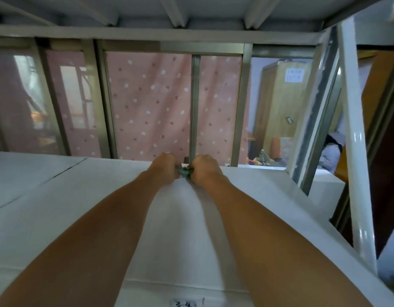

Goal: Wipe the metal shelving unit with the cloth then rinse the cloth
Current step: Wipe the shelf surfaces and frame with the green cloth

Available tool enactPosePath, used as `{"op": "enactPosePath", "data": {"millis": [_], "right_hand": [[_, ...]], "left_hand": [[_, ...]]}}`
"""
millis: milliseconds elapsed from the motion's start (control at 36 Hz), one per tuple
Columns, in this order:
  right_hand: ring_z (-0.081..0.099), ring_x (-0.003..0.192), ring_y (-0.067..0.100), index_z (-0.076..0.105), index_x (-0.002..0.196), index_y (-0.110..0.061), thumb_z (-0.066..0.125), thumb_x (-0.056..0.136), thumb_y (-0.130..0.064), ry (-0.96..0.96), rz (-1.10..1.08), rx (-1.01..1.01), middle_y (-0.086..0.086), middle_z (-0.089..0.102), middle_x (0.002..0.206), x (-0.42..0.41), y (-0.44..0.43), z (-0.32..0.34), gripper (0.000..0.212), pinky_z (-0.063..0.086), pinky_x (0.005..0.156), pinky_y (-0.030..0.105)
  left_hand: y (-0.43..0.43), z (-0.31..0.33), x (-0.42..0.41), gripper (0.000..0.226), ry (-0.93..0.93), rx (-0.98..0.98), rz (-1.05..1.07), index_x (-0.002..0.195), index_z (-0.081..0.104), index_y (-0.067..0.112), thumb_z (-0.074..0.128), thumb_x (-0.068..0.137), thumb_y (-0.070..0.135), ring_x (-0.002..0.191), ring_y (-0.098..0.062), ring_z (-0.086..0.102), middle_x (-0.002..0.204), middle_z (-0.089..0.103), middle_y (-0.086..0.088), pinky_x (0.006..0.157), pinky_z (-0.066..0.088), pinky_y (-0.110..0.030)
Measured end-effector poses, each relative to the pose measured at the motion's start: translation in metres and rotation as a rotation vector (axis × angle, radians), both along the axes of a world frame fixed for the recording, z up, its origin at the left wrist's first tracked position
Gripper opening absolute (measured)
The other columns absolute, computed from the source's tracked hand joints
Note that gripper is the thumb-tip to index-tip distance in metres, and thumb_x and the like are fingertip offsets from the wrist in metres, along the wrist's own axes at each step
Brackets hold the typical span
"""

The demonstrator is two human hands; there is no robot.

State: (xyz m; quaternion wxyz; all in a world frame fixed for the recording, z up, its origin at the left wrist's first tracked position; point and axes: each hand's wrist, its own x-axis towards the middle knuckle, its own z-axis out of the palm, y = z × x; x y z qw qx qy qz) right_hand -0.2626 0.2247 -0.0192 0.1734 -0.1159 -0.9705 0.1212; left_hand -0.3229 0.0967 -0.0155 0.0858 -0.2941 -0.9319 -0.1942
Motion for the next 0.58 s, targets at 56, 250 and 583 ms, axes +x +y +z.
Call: {"op": "enactPosePath", "data": {"millis": [56,250,583], "right_hand": [[0.066,0.098,0.034,0.076,0.109,-0.013,0.071,0.088,-0.022,-0.003,0.012,-0.009,0.016,0.067,0.106,0.007,0.000,0.000,0.024,0.056,0.089,0.037],[0.066,0.095,0.033,0.076,0.110,-0.012,0.071,0.087,-0.023,0.028,0.023,-0.033,0.015,0.069,0.104,0.041,-0.008,-0.002,0.026,0.055,0.085,0.035],[0.056,0.080,0.025,0.075,0.100,-0.011,0.066,0.087,-0.018,0.015,-0.041,0.001,0.010,0.064,0.096,0.104,-0.048,0.001,0.017,0.054,0.075,0.031]], "left_hand": [[-0.002,0.001,0.010,0.021,-0.007,-0.011,0.011,0.099,0.078,0.014,0.074,0.083,0.026,0.098,-0.027,0.065,0.102,0.073,-0.009,0.077,0.045,-0.027],[-0.012,0.002,0.045,0.019,0.006,-0.033,0.001,0.090,0.077,0.007,0.074,0.082,0.024,0.092,-0.032,0.065,0.094,0.071,-0.013,0.071,0.040,-0.027],[-0.049,-0.001,0.101,0.018,0.042,-0.003,-0.072,0.094,0.078,0.010,0.078,0.079,0.019,0.095,-0.027,0.064,0.098,0.073,-0.009,0.072,0.039,-0.023]]}}
